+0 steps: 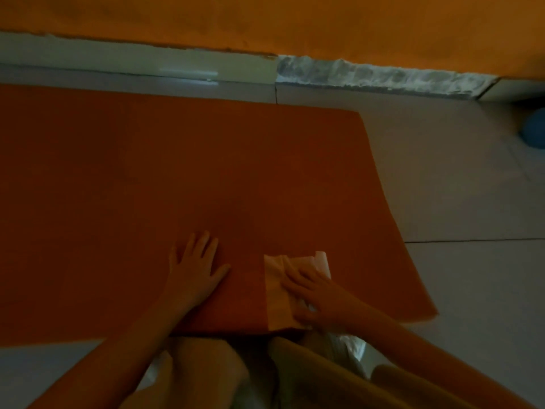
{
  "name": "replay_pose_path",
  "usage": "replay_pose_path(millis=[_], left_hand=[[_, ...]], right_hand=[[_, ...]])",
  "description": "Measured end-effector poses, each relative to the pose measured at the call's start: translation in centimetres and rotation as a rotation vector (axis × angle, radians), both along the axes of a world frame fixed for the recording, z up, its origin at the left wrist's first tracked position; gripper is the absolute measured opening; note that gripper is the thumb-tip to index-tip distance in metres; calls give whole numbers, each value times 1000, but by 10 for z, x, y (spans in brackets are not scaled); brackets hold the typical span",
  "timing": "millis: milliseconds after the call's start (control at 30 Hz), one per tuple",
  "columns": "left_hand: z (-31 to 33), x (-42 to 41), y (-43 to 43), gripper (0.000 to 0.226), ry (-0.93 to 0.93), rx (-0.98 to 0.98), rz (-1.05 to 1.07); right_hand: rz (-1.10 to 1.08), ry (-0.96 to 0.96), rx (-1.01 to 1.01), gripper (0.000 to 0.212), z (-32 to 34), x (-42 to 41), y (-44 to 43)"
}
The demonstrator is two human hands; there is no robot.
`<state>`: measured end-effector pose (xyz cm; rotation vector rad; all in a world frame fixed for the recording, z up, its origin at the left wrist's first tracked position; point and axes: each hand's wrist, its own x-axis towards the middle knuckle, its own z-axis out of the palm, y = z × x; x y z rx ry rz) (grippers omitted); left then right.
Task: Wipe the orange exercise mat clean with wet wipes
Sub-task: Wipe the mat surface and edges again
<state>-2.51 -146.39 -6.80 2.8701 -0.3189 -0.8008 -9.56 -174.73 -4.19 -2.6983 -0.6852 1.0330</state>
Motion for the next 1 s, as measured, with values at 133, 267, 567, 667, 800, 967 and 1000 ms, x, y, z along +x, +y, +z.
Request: replay_pose_path(millis=[133, 267, 567, 667, 800, 967, 1000], left_hand=[[-7, -3, -6, 74, -55, 37, 15], [-3, 0, -6, 73, -48, 86, -26], [3, 3, -11, 70, -62, 91, -15], [2, 3, -15, 68, -100, 98, -15], [1, 15, -18, 79, -176, 18, 9], [-5, 49, -40, 79, -102, 84, -128], [-6, 55, -45, 82, -106, 80, -152]], right_hand=[[-163, -121, -118, 92, -19, 0, -51], [-271, -92, -173, 99, -33, 11, -37], [-67, -282, -133, 71, -15, -2, -45], [-279, -287, -145, 73, -31, 38, -46], [-414, -235, -132, 88, -39, 62, -30], [-380, -228, -110, 79, -46, 67, -42], [-371, -231, -112, 79, -48, 71, -44]])
